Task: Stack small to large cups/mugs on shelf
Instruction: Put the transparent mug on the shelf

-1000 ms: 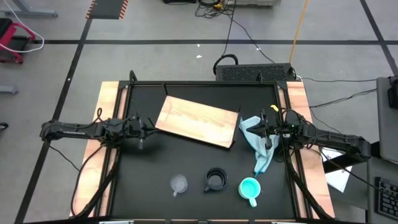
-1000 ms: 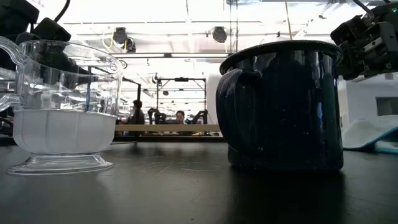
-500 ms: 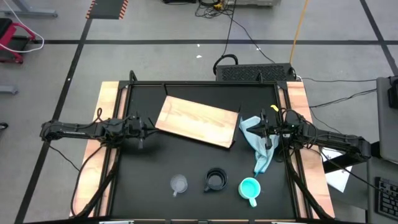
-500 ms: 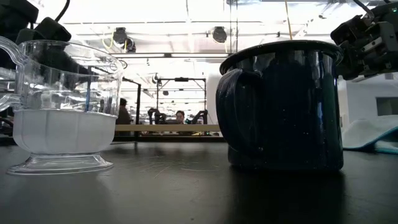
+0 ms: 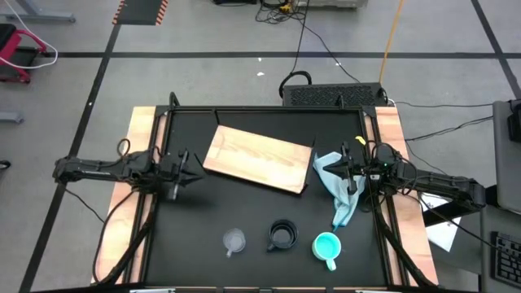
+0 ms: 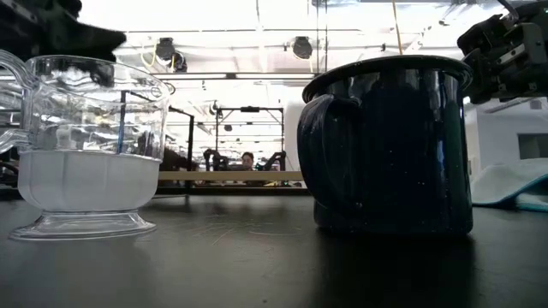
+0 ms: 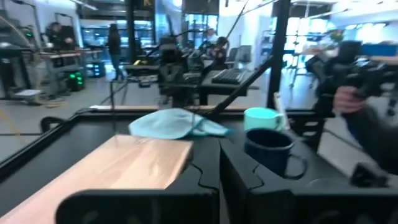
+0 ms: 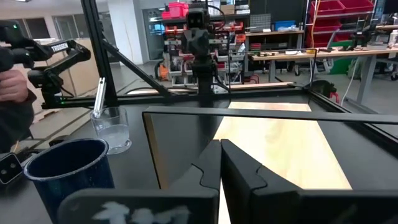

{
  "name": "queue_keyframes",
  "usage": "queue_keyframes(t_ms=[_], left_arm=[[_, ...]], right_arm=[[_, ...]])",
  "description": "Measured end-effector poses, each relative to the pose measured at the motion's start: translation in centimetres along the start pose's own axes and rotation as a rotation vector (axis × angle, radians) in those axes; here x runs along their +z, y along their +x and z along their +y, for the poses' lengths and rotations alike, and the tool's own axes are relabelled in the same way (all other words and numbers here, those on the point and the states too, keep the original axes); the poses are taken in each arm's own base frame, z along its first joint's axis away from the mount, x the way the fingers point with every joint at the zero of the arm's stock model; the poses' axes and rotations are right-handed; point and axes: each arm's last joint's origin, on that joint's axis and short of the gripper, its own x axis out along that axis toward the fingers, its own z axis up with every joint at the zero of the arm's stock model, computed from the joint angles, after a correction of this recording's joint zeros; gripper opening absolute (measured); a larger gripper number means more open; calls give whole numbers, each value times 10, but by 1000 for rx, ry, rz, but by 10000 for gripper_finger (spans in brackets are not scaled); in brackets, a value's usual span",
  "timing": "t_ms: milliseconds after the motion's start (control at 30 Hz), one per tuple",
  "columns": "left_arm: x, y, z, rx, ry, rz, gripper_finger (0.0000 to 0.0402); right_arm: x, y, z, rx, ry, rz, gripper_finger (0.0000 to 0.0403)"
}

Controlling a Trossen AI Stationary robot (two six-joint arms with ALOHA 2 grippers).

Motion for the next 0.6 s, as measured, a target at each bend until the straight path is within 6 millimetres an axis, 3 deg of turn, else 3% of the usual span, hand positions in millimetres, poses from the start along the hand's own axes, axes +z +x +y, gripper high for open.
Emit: queue_keyframes(t_ms=[267, 600], left_arm=[[36, 11, -9, -22, -21, 109, 2], [75, 62, -34, -84, 37, 485, 1]], right_arm=[[2, 0, 0, 1, -9, -15, 0], [6, 0, 0, 3, -56, -56, 0]])
